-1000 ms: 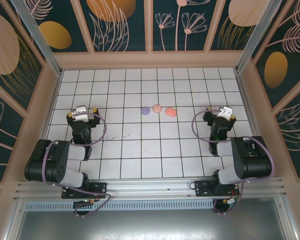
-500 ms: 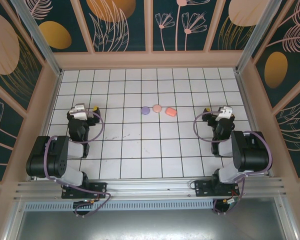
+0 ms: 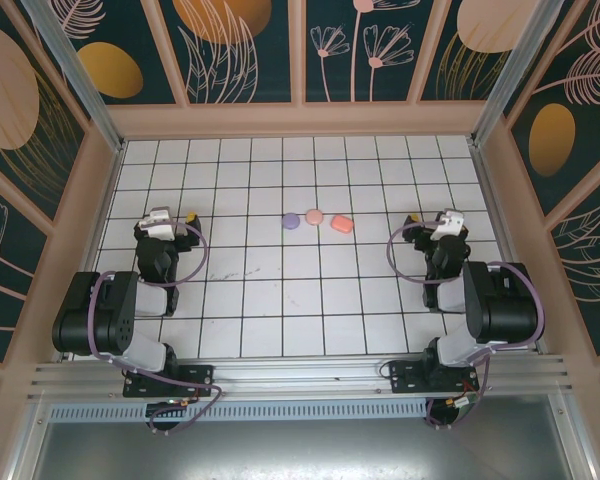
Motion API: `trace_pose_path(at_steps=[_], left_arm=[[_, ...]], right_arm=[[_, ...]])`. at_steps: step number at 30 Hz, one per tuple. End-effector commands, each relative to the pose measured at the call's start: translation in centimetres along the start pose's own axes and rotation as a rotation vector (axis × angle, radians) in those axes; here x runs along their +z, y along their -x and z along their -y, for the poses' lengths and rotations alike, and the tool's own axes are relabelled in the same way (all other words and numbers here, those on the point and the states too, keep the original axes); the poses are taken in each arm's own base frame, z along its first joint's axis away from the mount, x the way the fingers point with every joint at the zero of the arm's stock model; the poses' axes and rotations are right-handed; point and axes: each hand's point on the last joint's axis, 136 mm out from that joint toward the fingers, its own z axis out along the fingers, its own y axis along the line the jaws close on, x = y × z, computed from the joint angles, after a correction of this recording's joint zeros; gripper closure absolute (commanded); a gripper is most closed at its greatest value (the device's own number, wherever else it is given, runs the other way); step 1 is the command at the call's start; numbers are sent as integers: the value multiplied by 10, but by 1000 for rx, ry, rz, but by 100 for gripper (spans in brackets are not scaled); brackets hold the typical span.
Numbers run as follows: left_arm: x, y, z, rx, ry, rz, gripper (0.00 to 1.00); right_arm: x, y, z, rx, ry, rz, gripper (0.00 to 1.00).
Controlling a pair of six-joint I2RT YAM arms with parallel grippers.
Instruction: Insert wireless bluetooth earbuds into charging case
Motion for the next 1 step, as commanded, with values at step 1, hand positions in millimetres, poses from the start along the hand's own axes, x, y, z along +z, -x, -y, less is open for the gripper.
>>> trace_pose_path(at_steps=[1], left_arm=[[1, 7, -1, -21, -2, 24, 1]], right_arm=[[2, 10, -6, -1, 41, 32, 1]])
